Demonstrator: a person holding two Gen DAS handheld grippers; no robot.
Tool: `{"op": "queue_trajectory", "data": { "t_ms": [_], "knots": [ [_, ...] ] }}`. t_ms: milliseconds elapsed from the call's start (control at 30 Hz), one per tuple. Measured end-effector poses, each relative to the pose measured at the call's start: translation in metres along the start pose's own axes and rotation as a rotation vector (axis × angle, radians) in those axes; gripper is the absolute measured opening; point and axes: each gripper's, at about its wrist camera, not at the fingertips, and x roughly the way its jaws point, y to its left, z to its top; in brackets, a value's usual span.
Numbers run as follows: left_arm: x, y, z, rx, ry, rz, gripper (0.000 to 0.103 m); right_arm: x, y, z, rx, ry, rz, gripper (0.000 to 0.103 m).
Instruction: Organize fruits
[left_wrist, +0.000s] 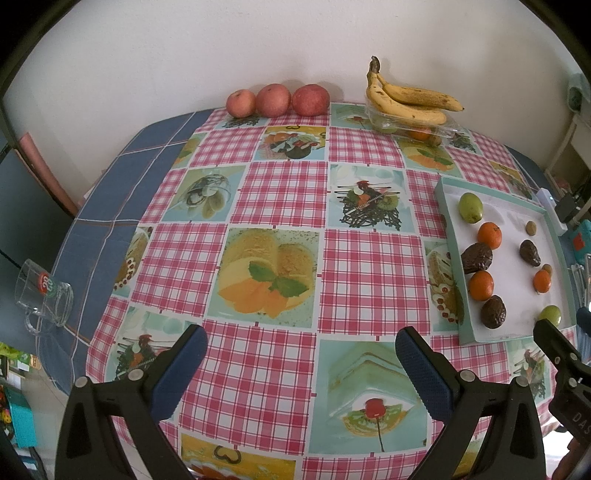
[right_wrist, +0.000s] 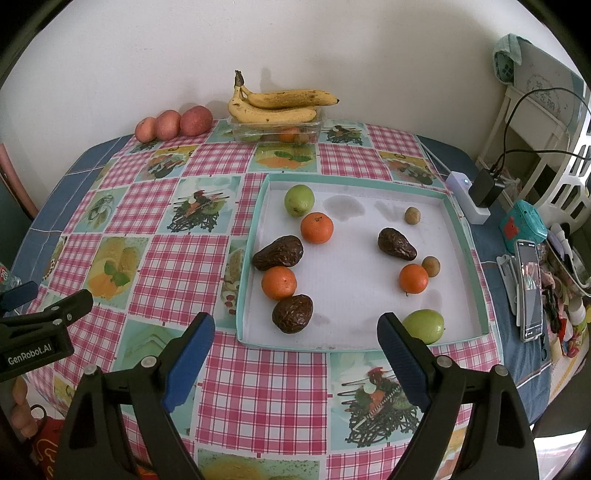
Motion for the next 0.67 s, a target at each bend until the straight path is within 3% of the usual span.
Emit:
{"op": "queue_trajectory", "data": {
  "t_ms": [667],
  "knots": [
    [-0.0051,0.0025,0.0008,-0.017,-0.011,-0.005,0.103,0.0007,0.0000,0.0008,-0.001,0.002,0.000,0.090]
  ]
}}
